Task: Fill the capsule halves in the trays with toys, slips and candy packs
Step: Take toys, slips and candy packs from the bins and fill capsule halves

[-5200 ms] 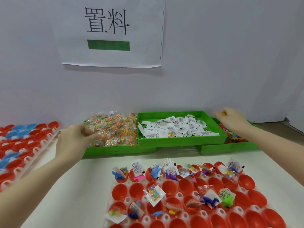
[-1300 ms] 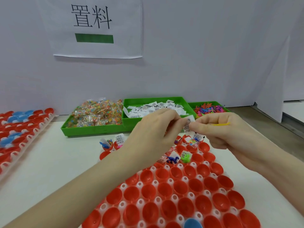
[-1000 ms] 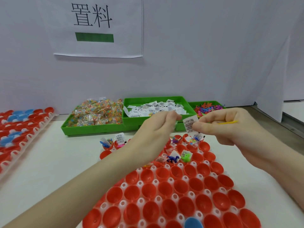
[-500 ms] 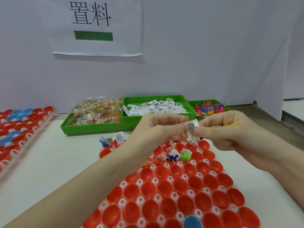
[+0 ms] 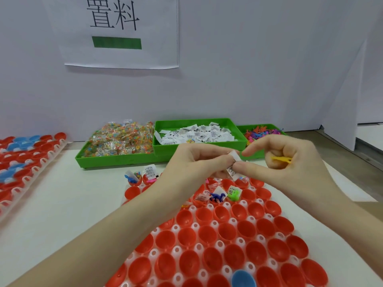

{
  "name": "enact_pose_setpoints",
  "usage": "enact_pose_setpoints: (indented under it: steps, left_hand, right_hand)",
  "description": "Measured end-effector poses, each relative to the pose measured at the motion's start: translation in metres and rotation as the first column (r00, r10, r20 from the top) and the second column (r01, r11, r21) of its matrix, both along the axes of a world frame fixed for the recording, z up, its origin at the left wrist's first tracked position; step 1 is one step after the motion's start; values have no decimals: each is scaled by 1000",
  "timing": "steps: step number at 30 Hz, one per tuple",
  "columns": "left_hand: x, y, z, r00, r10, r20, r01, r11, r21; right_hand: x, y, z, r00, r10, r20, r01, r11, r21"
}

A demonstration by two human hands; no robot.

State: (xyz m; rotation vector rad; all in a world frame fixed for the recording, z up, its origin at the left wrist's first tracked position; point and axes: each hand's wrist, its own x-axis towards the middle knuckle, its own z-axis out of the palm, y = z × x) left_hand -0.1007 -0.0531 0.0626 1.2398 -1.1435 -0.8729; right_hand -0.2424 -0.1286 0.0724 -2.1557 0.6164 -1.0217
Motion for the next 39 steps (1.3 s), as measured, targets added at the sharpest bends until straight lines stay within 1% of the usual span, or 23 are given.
enact_pose_setpoints:
  steps: [2,5,6,7,8,9,10,11,12,15,17,19,22,25,29,32,36,39]
  left_hand:
    - [0,-1,-1,998,54,-42,-54,998,18]
    - [1,-2,-2,993,105,-54,-103,994,46]
    - [1,-2,-2,993,109,-44,-107,993,49]
    - [0,-2,-2,994,109,-31,-107,993,48]
    - [-2,-2,-2,994,106,-19,-105,993,48]
    - [-4,-1,-2,995,104,-8,-103,994,45]
    - [-6,0,-1,995,100,-2,-99,994,42]
    - [-7,0,-1,996,94,3,-94,995,35]
    - [-9,1,0,996,86,4,-86,996,28]
    - [-9,3,0,996,90,25,-90,996,6]
    - [-9,3,-1,993,108,38,-108,994,-6]
    - [-9,3,-2,991,128,37,-127,992,-18]
    - [-9,4,-3,988,151,23,-150,988,-35]
    - [-9,4,-2,991,130,37,-128,991,-46]
    - [-9,4,1,1000,11,26,-10,1000,-29]
    - [-9,2,1,999,-39,-30,39,999,-13]
    - [-9,1,-2,990,-57,-128,61,998,29]
    - [-8,1,-4,989,-57,-136,66,996,62]
  right_hand:
    - [-7,6,-1,999,-27,-46,24,998,-60]
    - [-3,7,-1,993,20,-120,-21,1000,-13]
    - [5,-1,-2,983,22,-182,-21,1000,7]
    - [1,-3,-7,965,64,-253,-64,998,10]
    - [-4,-6,-11,957,96,-274,-90,995,34]
    - [-10,-8,-14,958,117,-262,-116,993,21]
    - [-9,-4,-12,969,122,-214,-130,991,-23]
    - [-6,4,-6,977,147,-153,-150,989,-11]
    - [-2,8,-3,988,134,-74,-133,991,22]
    - [-10,13,-2,976,175,130,-187,979,82]
    - [-7,9,0,961,121,247,-168,970,178]
    - [-7,7,1,959,77,274,-150,954,259]
    - [-10,8,1,948,113,297,-220,908,357]
    - [-11,7,3,956,137,260,-226,908,353]
    - [-12,6,6,970,134,201,-191,936,296]
    - [-13,7,10,979,146,145,-183,941,285]
    - [-16,4,13,989,136,63,-148,953,266]
    - [-16,0,16,994,105,-15,-100,976,192]
